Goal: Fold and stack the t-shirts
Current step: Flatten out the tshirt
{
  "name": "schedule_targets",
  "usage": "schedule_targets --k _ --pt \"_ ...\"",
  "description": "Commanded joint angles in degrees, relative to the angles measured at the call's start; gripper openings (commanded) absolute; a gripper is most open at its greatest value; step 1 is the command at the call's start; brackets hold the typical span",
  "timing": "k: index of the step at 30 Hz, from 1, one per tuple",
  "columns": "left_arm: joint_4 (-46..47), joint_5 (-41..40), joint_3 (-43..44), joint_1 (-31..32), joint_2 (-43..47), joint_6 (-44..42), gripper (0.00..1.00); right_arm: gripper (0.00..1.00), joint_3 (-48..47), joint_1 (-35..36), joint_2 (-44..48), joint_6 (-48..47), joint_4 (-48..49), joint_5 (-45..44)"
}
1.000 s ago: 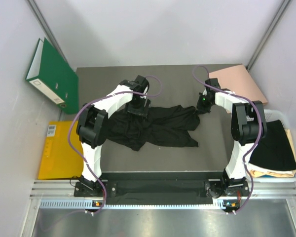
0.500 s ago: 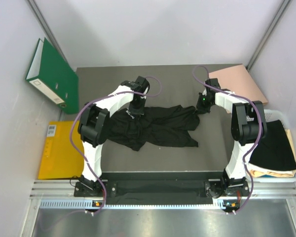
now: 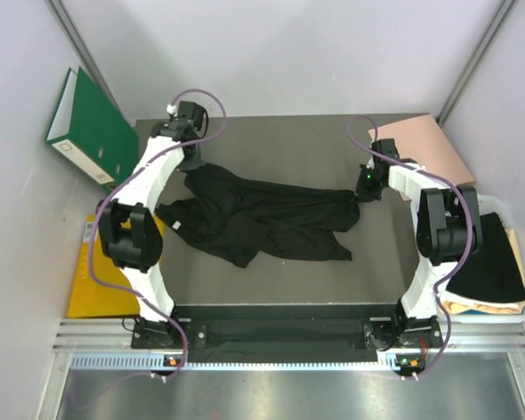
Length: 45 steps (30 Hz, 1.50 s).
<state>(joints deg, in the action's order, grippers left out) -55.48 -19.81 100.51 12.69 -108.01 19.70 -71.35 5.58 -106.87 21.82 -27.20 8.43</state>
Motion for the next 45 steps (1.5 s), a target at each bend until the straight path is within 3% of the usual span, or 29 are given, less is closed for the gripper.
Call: schedule_targets --k 1,6,10,14,18,31,38,45 --pt "2.7 -5.6 2.4 0.4 6.6 1.9 0.0 0.0 -0.1 -0.9 6.8 -2.0 2.0 -1.3" --pt "6.4 -3.8 0.0 0.4 12.7 3.7 0.0 0.0 3.6 -0.8 16.1 -2.4 5.3 -0.2" --pt "10.6 -2.8 -5.6 0.4 17.7 3.3 0.0 0.0 4.5 -0.8 19.4 -2.8 4.5 0.4" --pt "9.3 -5.8 -4.6 0.4 18.9 3.3 0.0 0.0 3.2 -0.8 20.8 -2.6 3.6 0.6" --pt "10.3 -7.1 1.1 0.4 20.8 1.8 0.0 0.0 -1.9 -0.2 24.9 -2.8 3.2 0.7" --pt "5.1 -5.8 28.1 0.4 16.7 -0.7 0.0 0.0 -29.5 3.7 34.0 -10.9 -3.8 -12.9" --pt "2.6 -7.1 33.5 0.5 25.4 -0.8 0.0 0.0 -32.4 5.4 44.3 -13.2 -8.7 -13.5" --pt "-5.9 2.6 37.7 0.5 30.8 2.8 0.0 0.0 -33.1 5.6 52.5 -16.6 -18.0 -13.4"
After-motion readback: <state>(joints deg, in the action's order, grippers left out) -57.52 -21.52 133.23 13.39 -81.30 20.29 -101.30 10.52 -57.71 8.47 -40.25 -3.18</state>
